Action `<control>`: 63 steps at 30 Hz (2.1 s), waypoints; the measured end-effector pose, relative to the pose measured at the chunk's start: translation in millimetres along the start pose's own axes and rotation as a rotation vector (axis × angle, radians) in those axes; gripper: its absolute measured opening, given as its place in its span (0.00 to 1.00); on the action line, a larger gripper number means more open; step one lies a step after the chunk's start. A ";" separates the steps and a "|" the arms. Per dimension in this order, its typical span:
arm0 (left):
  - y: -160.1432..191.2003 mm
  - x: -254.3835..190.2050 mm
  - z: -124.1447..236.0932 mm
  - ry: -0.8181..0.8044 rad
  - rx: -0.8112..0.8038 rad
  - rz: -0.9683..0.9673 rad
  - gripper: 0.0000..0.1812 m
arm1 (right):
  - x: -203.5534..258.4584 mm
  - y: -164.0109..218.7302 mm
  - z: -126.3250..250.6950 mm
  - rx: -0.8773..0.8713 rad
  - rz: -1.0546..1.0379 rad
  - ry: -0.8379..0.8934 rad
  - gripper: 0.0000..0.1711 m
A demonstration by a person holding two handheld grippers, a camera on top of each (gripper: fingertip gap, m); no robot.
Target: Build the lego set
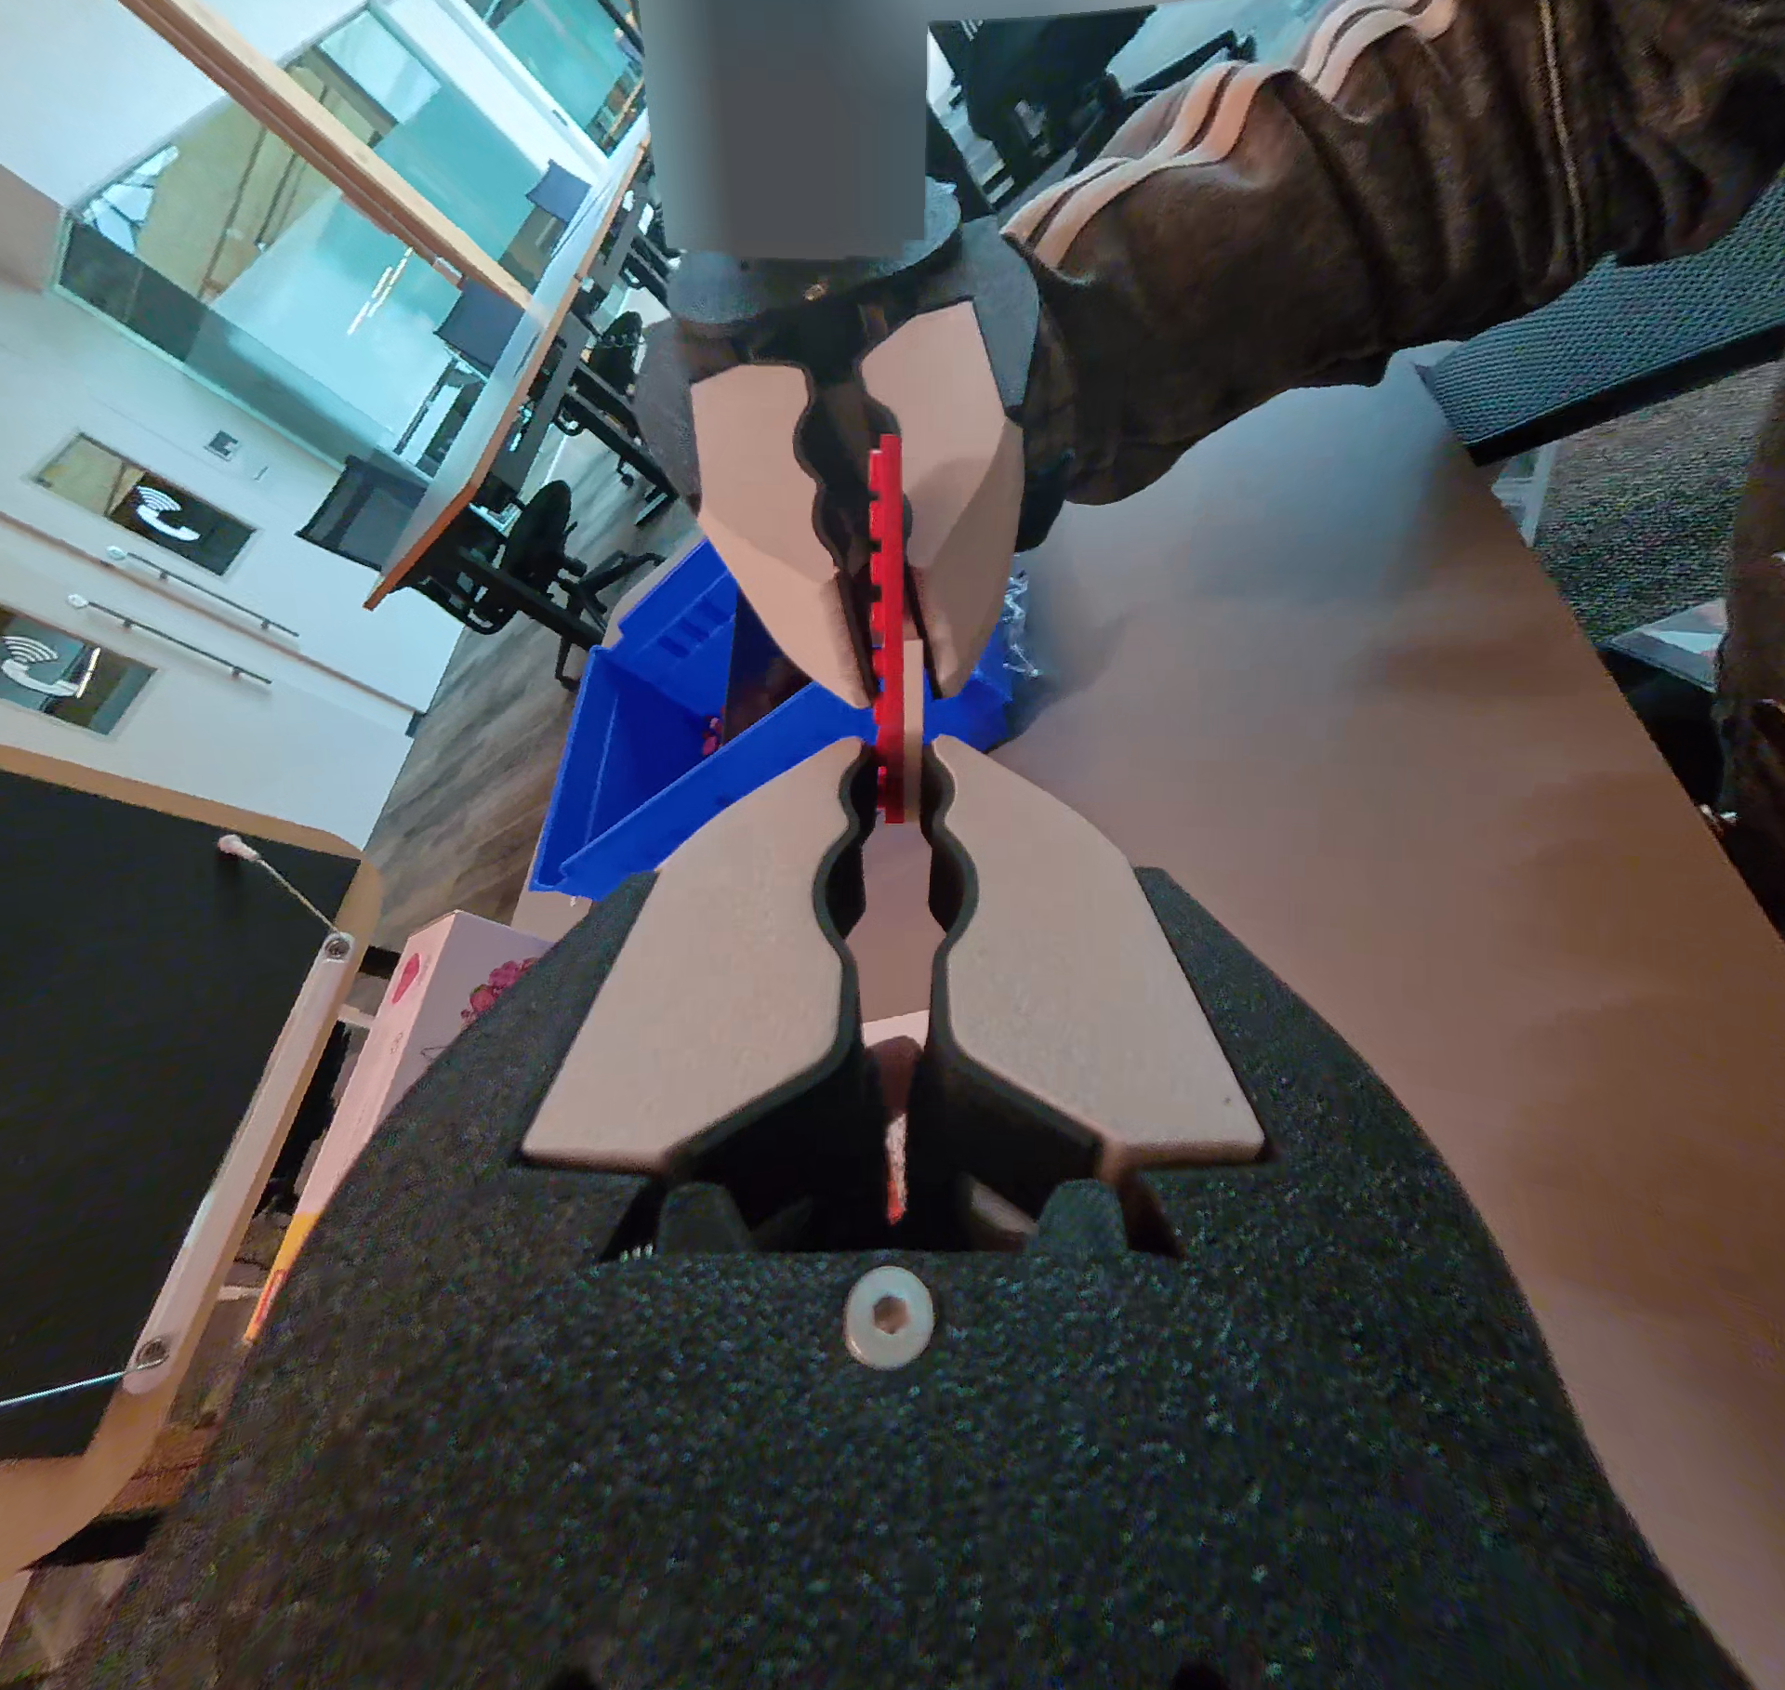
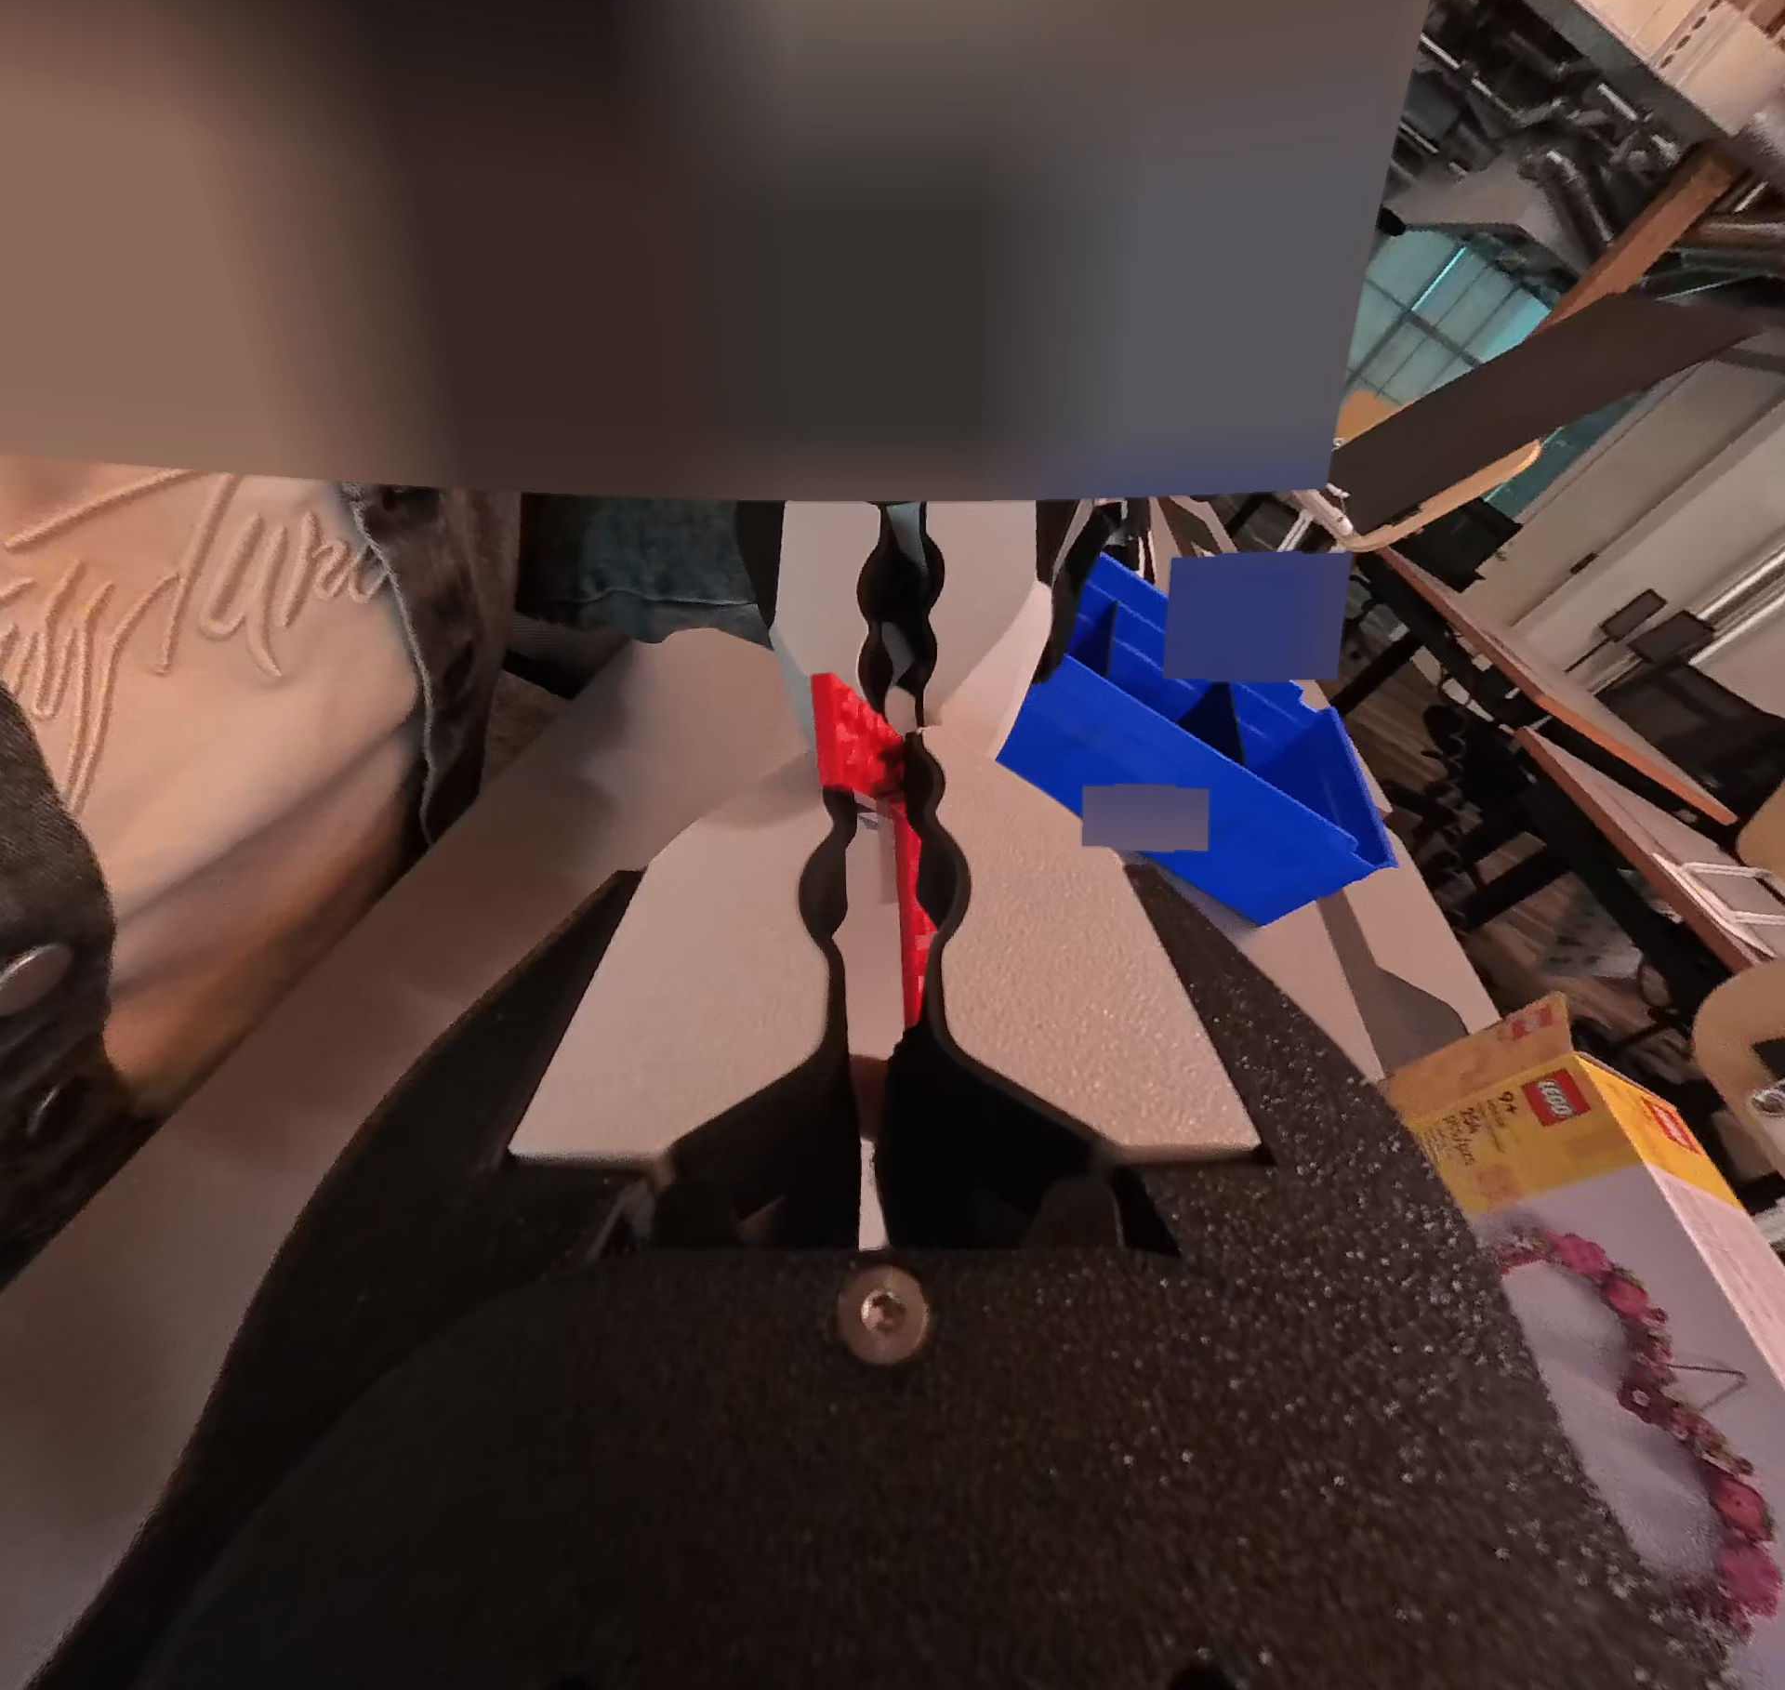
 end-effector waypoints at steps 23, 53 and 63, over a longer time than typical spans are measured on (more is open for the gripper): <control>37.8 0.7 10.6 -0.204 -0.196 0.373 0.04 | -10.4 16.6 -16.7 0.076 -0.088 0.229 0.16; 55.2 -3.8 -9.8 0.079 -0.267 0.479 0.04 | -0.2 28.5 -18.0 0.046 -0.359 0.141 0.05; 60.3 -2.6 -10.9 0.054 -0.226 0.473 0.04 | 2.1 33.9 -19.5 0.070 -0.296 0.211 0.05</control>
Point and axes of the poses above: each gripper's, where its closed fingertips meet, z back along the fingers, y out of its underside, x = y × z across the jaws, the point moved 9 cm from there along z, back along the fingers, and after that the axes turned 2 degrees about z, right-handed, at the moved point
